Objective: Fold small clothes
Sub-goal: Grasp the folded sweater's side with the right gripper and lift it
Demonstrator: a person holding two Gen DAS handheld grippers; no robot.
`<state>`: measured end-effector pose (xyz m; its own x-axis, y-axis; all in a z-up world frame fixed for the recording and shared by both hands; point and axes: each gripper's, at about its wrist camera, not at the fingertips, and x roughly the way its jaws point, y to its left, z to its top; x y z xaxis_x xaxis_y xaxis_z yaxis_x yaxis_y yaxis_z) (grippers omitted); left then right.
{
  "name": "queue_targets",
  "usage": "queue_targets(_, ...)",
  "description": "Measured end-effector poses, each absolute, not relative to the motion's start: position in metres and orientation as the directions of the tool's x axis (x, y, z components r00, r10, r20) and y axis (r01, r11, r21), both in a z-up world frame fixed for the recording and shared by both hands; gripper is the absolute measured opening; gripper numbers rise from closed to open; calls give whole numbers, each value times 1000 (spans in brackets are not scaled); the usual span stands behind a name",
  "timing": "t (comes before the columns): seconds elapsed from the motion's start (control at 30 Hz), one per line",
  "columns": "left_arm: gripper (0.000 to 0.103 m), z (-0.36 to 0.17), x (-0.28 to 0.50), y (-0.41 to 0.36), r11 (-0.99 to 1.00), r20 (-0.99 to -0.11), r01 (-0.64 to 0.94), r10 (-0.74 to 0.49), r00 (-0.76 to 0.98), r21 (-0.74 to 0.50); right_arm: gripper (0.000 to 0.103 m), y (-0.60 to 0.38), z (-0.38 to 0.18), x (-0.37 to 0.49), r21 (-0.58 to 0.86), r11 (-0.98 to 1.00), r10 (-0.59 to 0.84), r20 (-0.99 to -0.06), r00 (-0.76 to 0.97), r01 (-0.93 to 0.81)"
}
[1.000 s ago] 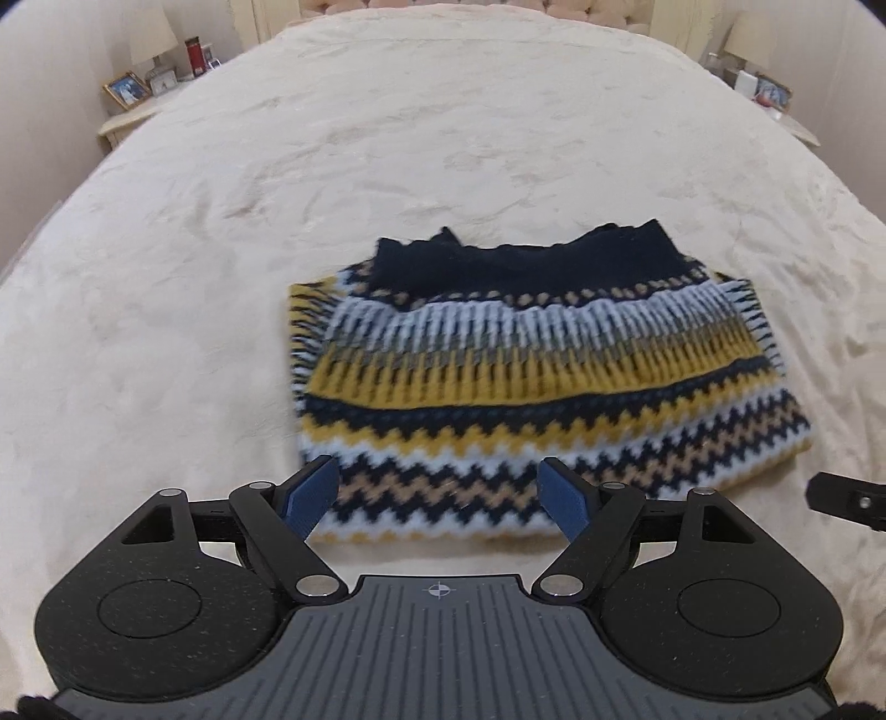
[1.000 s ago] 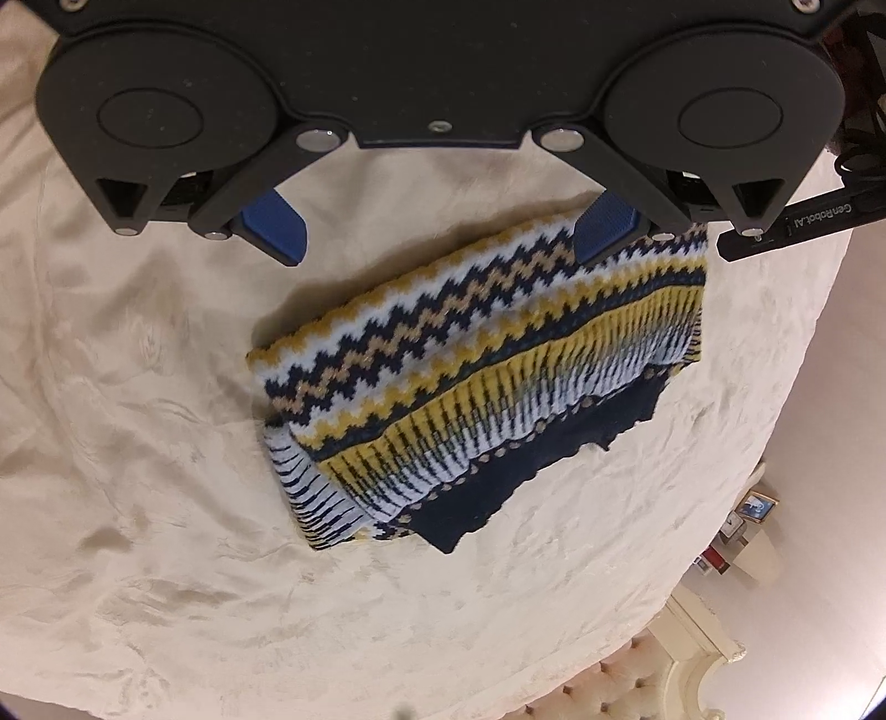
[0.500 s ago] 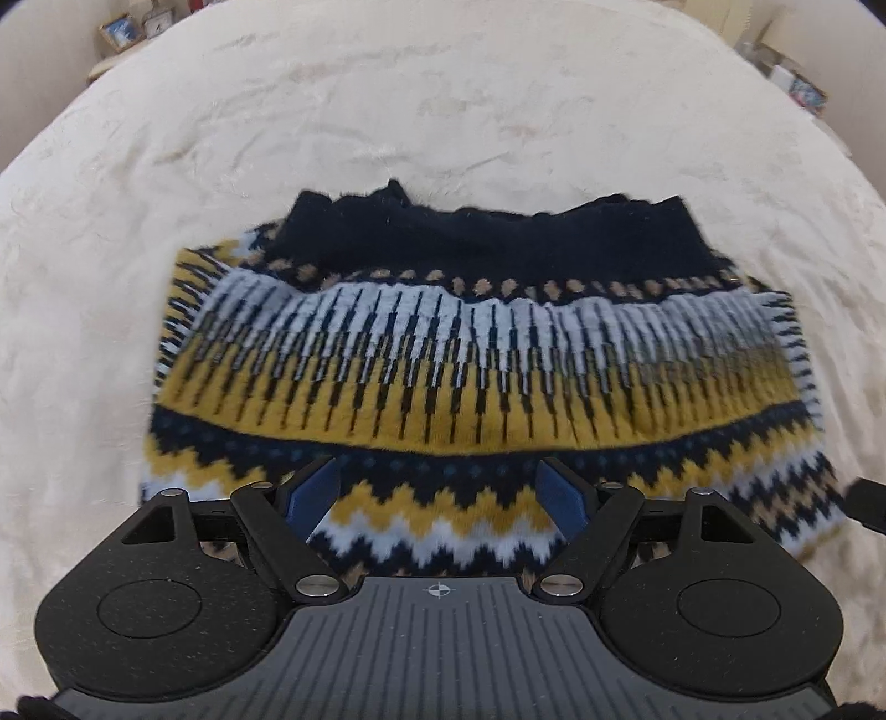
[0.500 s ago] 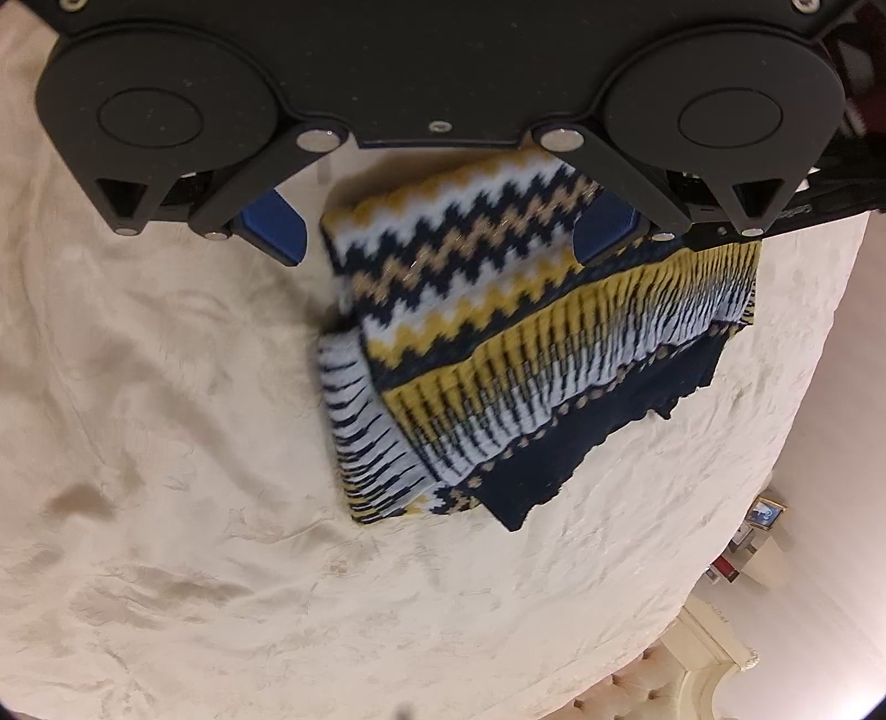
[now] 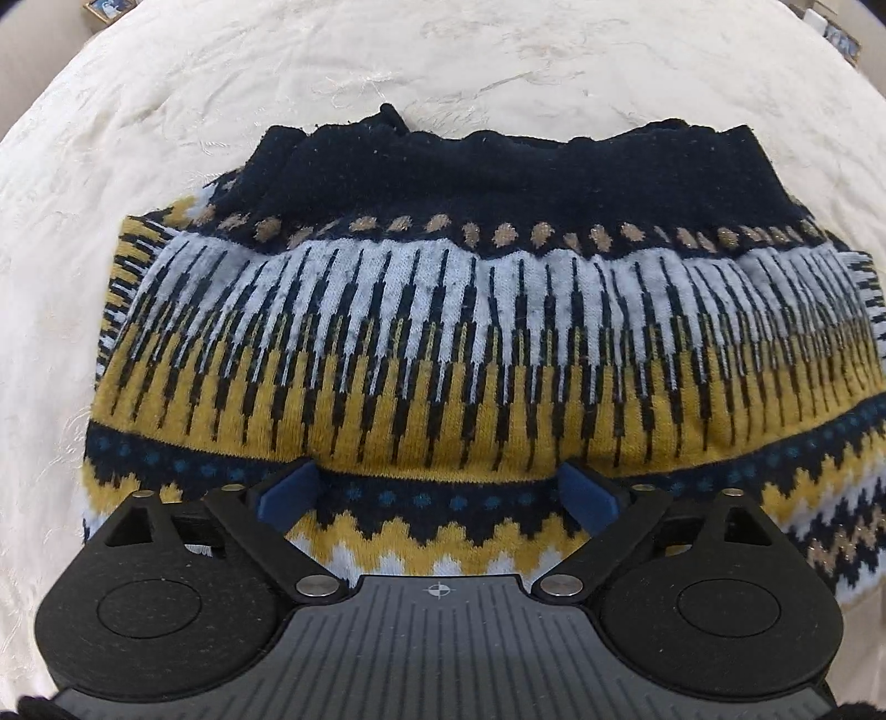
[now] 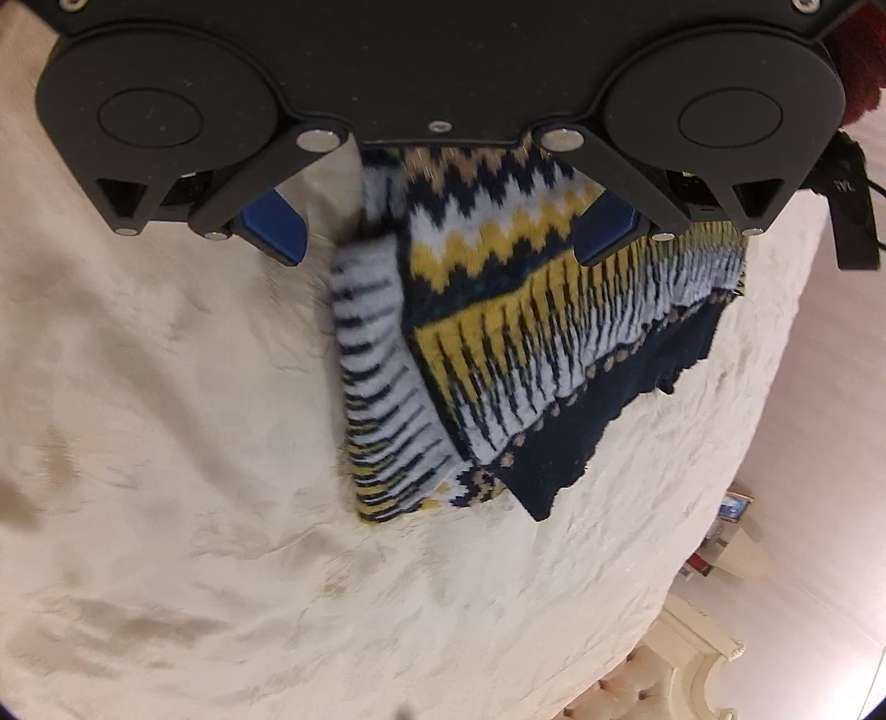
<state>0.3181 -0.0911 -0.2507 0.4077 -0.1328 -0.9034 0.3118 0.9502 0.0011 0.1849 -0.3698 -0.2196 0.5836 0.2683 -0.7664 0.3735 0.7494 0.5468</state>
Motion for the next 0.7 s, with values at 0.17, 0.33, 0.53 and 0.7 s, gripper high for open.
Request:
queue_targets(0.17, 99, -253, 323, -90, 950, -905, 313, -135, 404, -2, 103, -367, -233, 216, 584, 739, 337, -752, 567, 336)
queue_targets(0.33, 94, -246, 324, -90, 954, -904, 298, -152, 398, -29, 103, -367, -241, 224, 599, 726, 353, -746, 565, 337)
queue_targets(0.53, 84, -216, 342, -82, 957, -873, 266, -229, 430, -120, 103, -373, -233, 210, 640, 701, 363, -700, 616, 314)
queue_targets(0.7, 84, -227, 379, -96, 966, -882, 245, -184, 435, -80, 103, -376, -230, 213, 662, 689, 370, -671, 642, 295)
